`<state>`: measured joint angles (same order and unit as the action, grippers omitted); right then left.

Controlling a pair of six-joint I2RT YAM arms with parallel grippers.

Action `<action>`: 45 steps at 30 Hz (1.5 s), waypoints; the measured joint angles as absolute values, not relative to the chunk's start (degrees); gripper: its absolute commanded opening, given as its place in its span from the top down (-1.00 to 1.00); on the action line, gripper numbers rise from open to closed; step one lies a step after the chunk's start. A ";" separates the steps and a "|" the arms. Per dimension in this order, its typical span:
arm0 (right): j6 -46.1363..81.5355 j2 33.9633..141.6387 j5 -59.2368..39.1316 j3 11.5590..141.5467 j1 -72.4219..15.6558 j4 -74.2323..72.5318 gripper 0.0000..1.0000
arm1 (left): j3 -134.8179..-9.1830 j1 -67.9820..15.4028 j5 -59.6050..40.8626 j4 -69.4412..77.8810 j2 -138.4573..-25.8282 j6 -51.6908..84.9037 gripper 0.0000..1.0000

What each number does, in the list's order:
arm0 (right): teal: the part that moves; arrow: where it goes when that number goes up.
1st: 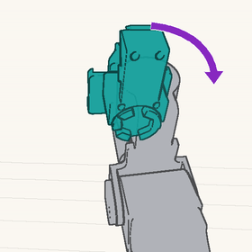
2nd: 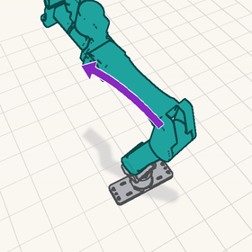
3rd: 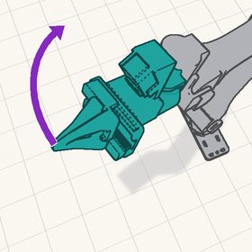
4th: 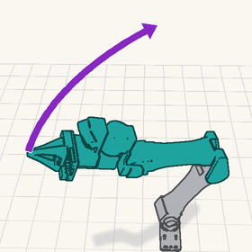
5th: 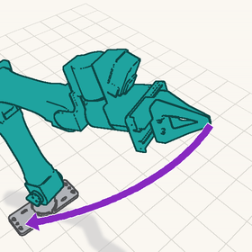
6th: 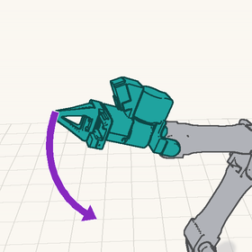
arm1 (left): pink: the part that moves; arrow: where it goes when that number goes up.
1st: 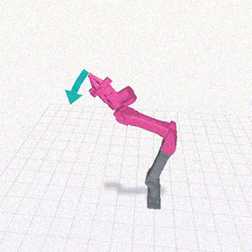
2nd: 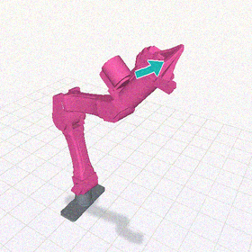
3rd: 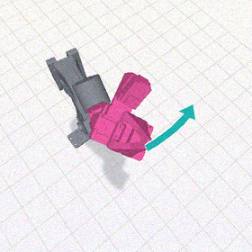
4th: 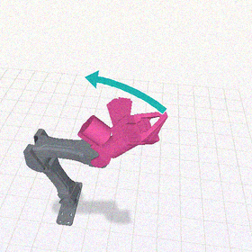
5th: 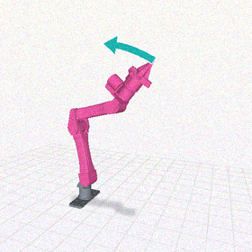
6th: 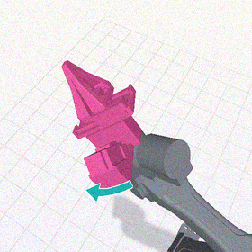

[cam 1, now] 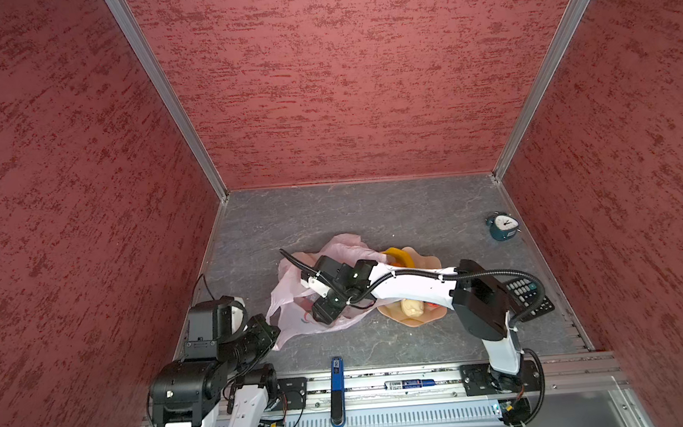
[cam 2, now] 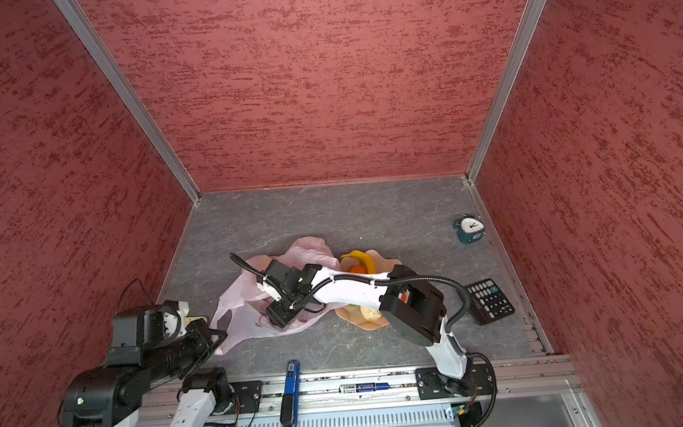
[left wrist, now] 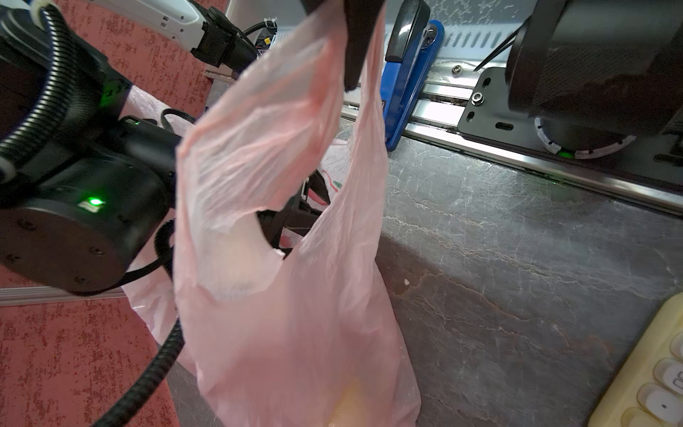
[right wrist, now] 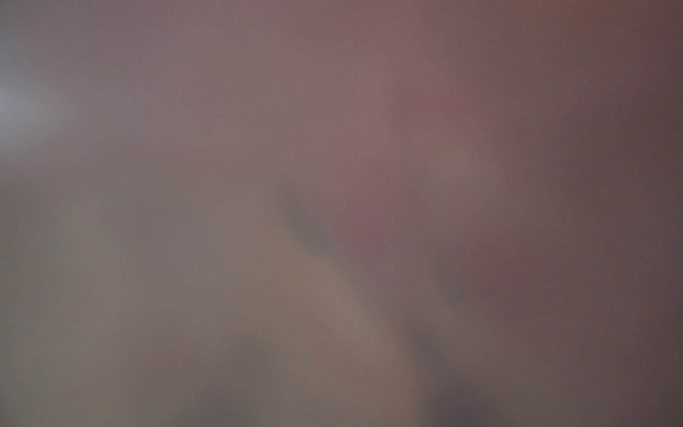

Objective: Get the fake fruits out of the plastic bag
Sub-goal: 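Reach the open right gripper into the pink bag toward the yellow lemon, then close the right gripper on the lemon inside the bag while the left holds the bag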

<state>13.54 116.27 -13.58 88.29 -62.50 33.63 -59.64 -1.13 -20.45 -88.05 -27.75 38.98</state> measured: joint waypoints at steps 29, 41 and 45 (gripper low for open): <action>30.24 126.45 -3.29 96.38 -58.02 12.91 -0.71 | -49.69 -1.13 -20.18 -69.56 -22.57 43.29 -0.82; 31.92 126.45 -4.38 96.38 -56.71 11.75 -0.71 | -57.80 -1.13 -12.86 -71.92 -30.92 38.65 -0.93; 31.97 126.45 -4.91 96.38 -56.62 11.70 -0.70 | -55.40 -0.80 -10.98 -64.84 -37.15 37.80 -0.93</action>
